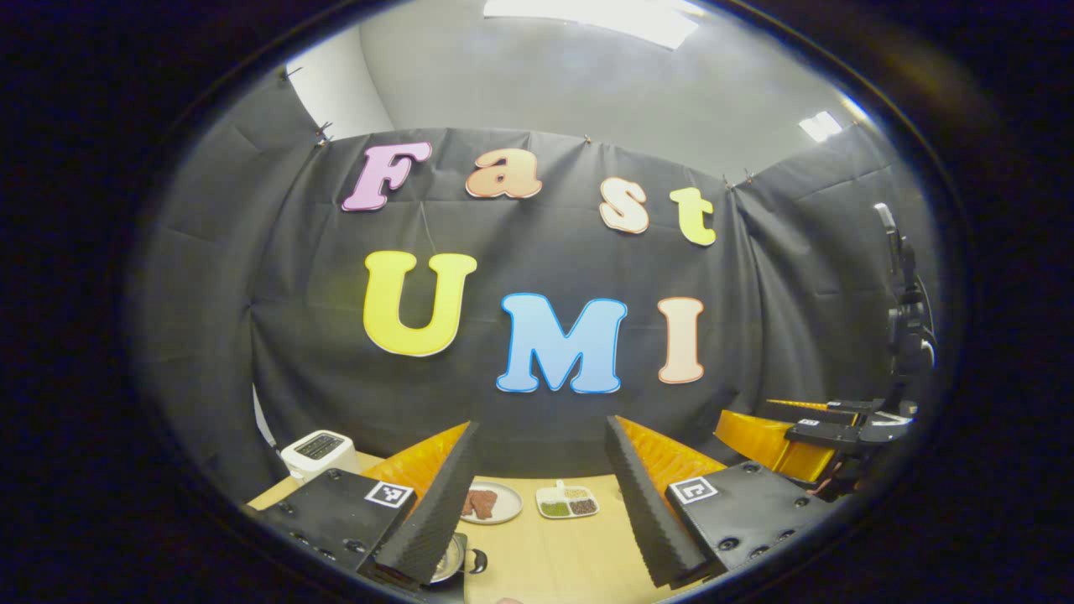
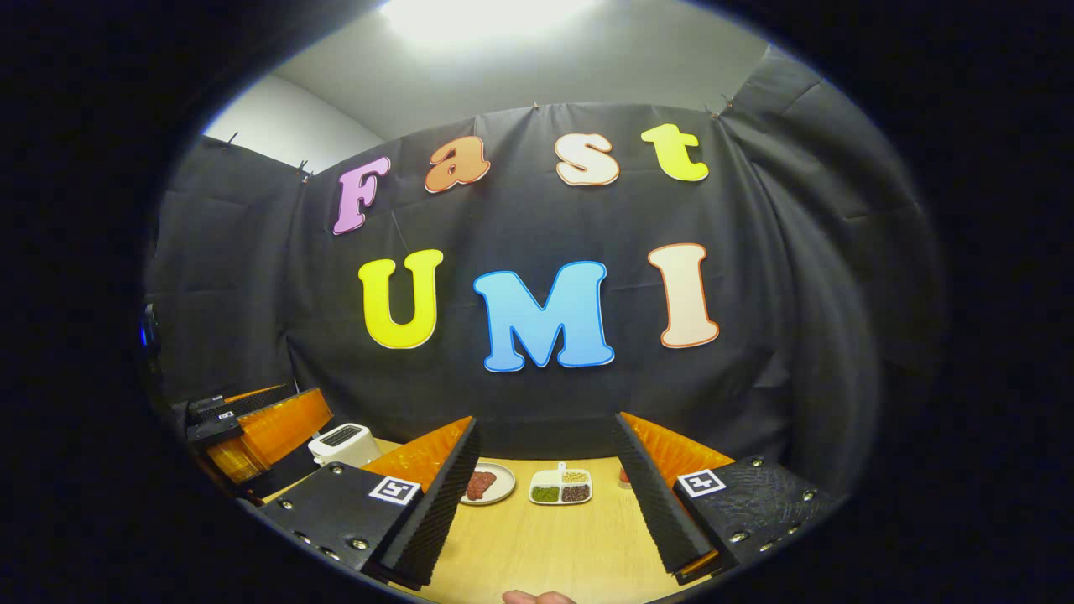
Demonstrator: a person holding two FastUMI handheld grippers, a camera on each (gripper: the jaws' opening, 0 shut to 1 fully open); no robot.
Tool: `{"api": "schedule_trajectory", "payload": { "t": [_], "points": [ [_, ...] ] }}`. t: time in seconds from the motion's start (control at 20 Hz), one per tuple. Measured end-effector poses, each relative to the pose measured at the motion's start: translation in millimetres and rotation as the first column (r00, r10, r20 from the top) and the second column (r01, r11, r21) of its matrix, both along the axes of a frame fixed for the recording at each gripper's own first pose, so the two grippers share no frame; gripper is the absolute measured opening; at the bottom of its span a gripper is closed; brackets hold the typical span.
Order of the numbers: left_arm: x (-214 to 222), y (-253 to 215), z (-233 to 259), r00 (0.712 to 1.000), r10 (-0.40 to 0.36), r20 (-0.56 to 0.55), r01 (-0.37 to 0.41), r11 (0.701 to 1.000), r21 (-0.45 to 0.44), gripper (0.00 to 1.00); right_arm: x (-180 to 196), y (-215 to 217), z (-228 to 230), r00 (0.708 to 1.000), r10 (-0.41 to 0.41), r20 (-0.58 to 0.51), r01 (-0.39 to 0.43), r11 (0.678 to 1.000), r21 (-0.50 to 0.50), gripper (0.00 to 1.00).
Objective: First push the handle of the pot to place it horizontally, then grasp the pot with both hands and set it on the induction cooktop.
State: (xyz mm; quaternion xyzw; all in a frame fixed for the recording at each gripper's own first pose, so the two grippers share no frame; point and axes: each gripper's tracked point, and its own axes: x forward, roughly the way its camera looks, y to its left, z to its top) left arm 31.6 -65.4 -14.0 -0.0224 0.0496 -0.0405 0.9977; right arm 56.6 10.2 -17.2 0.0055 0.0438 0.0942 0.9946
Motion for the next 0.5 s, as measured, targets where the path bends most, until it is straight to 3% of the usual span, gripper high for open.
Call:
{"api": "schedule_trajectory", "payload": {
  "t": [0.2,0.3,0.5],
  "points": [
    [-18,-11,8,0.999,0.034,0.01,-0.035,0.999,0.025,0.99,-14,-8,-2,0.999,0.034,-0.008,-0.034,0.999,0.01,0.96],
    [-25,-16,6,1.0,0.026,0.009,-0.026,0.999,0.033,0.95,-18,-11,-5,0.999,0.021,-0.025,-0.021,1.0,0.023,0.96],
    [-28,-15,9,1.0,-0.022,0.018,0.022,0.999,0.04,0.99,-29,-11,-2,0.999,-0.041,-0.008,0.041,0.997,0.058,0.96]
  ]
}}
